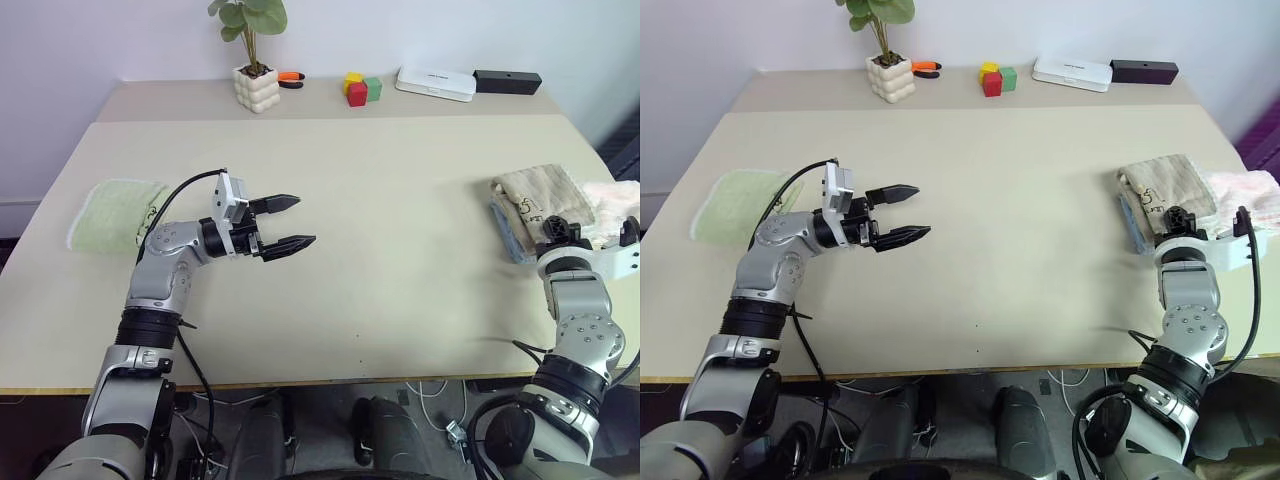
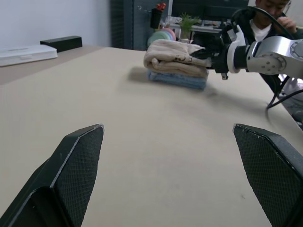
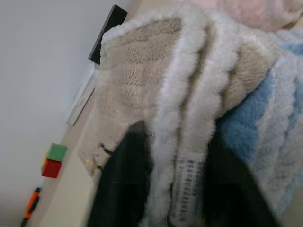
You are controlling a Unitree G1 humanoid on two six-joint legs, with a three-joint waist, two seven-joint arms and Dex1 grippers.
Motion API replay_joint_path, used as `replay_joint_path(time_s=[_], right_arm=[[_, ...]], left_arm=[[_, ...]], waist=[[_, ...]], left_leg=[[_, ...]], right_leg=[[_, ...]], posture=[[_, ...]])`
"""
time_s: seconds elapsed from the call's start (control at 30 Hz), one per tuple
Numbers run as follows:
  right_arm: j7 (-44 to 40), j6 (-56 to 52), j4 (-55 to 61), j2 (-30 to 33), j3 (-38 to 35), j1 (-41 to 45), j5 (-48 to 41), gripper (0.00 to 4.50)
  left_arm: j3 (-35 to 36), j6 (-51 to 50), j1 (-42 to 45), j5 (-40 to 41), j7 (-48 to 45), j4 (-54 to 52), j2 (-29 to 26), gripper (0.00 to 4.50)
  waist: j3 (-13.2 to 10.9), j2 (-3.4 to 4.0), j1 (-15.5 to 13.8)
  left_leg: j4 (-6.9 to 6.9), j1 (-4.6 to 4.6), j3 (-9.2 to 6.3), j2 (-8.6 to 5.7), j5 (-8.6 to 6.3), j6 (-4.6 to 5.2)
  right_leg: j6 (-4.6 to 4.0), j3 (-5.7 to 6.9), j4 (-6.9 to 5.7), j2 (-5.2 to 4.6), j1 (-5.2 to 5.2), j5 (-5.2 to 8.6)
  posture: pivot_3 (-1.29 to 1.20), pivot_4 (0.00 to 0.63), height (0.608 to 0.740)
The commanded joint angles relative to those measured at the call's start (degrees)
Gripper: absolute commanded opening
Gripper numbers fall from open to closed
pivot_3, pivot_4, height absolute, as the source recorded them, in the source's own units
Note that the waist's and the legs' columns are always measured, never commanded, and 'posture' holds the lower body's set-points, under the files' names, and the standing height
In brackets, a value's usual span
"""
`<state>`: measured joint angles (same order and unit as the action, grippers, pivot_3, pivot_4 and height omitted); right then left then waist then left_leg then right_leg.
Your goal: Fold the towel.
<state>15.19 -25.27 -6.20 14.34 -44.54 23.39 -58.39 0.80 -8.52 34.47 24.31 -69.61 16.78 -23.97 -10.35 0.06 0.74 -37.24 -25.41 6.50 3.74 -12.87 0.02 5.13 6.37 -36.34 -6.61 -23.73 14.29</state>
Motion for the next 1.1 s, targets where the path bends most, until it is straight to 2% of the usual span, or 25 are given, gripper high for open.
replay_joint_path(time_s=[0.03, 0.1, 0.6, 0.63, 0.7, 0.87, 0.97, 1.03, 1.1], right_arm=[[1.14, 2.55, 1.52, 1.56, -0.71, 0.01, 1.83, 3.55], [1.56, 2.96, 0.97, 2.06, -0.65, -0.31, 3.00, 4.43], [2.28, 6.33, 2.15, 8.10, -0.89, -1.99, 10.88, 4.48], [0.83, 6.25, 2.09, 9.16, -0.23, -1.65, 11.36, 4.48], [-8.11, 6.49, 6.30, 13.66, 8.67, -1.58, 17.12, 4.48], [-20.05, 7.71, 9.90, 17.64, 21.52, -0.60, 24.98, 4.48], [-30.65, 4.55, 11.97, 18.04, 27.80, -0.33, 23.00, 4.48], [-38.92, 5.79, 14.45, 20.67, 34.03, -2.63, 26.43, 4.48], [-44.98, 5.88, 14.36, 21.53, 35.00, -3.43, 25.25, 4.48]], left_arm=[[0.15, 0.54, 0.42, 0.33, 0.31, -1.44, 0.22, 4.50], [0.14, 0.62, 0.42, 0.22, 0.36, -1.38, 0.33, 4.50], [-0.66, 3.44, 2.51, -0.70, 0.97, 2.26, 3.12, 4.50], [-0.77, 3.58, 2.66, -0.82, 1.08, 2.44, 3.22, 4.50], [-0.22, 4.34, 2.44, -0.97, 0.84, 2.97, 2.35, 4.50], [0.49, 6.28, 1.55, -1.91, 1.83, 3.79, 1.13, 4.50], [0.84, 6.48, 0.42, -1.93, 2.61, 2.88, 0.30, 4.50], [1.01, 6.53, -1.29, -2.09, 2.90, 1.52, -0.70, 4.50], [0.81, 6.22, -2.39, -2.15, 3.44, 0.11, -1.09, 4.50]], waist=[[0.00, 0.00, 0.01], [0.00, 0.00, 0.02], [0.01, 0.01, -0.02], [0.01, 0.02, -0.02], [-0.03, 0.11, 0.07], [-0.01, 0.18, 0.57], [-0.01, 0.17, 0.07], [-0.02, 0.17, -0.18], [-0.03, 0.15, -0.36]], left_leg=[[-0.01, 0.00, 0.00, 0.00, 0.00, 0.00], [-0.01, 0.00, -0.01, 0.00, 0.00, 0.00], [-0.03, 0.02, 0.00, -0.01, 0.01, 0.00], [-0.04, 0.03, 0.00, -0.01, 0.01, 0.00], [-0.04, 0.03, 0.01, -0.01, 0.01, 0.00], [0.02, 0.07, -0.03, 0.06, 0.01, -0.01], [-0.01, 0.05, -0.02, 0.06, 0.03, -0.03], [-0.04, 0.01, -0.01, 0.02, 0.02, -0.02], [-0.04, -0.02, -0.02, 0.02, -0.01, 0.02]], right_leg=[[0.00, 0.00, 0.00, 0.00, 0.00, 0.00], [0.00, 0.00, 0.00, 0.00, 0.01, 0.00], [0.00, 0.00, -0.01, 0.01, 0.03, 0.00], [0.00, 0.00, -0.01, 0.01, 0.04, 0.00], [0.00, -0.02, -0.01, 0.01, 0.03, 0.00], [0.00, -0.14, -0.06, 0.15, -0.05, 0.00], [0.00, -0.13, -0.04, 0.17, -0.03, 0.00], [0.00, -0.13, -0.02, 0.11, -0.03, 0.00], [0.00, -0.10, 0.02, 0.08, -0.02, 0.01]], posture=[[0.00, 0.150, 0.740], [0.00, 0.150, 0.740], [0.00, 0.150, 0.740], [0.00, 0.150, 0.740], [0.00, 0.150, 0.740], [0.00, 0.150, 0.740], [0.00, 0.150, 0.740], [0.00, 0.150, 0.740], [0.00, 0.150, 0.740]])
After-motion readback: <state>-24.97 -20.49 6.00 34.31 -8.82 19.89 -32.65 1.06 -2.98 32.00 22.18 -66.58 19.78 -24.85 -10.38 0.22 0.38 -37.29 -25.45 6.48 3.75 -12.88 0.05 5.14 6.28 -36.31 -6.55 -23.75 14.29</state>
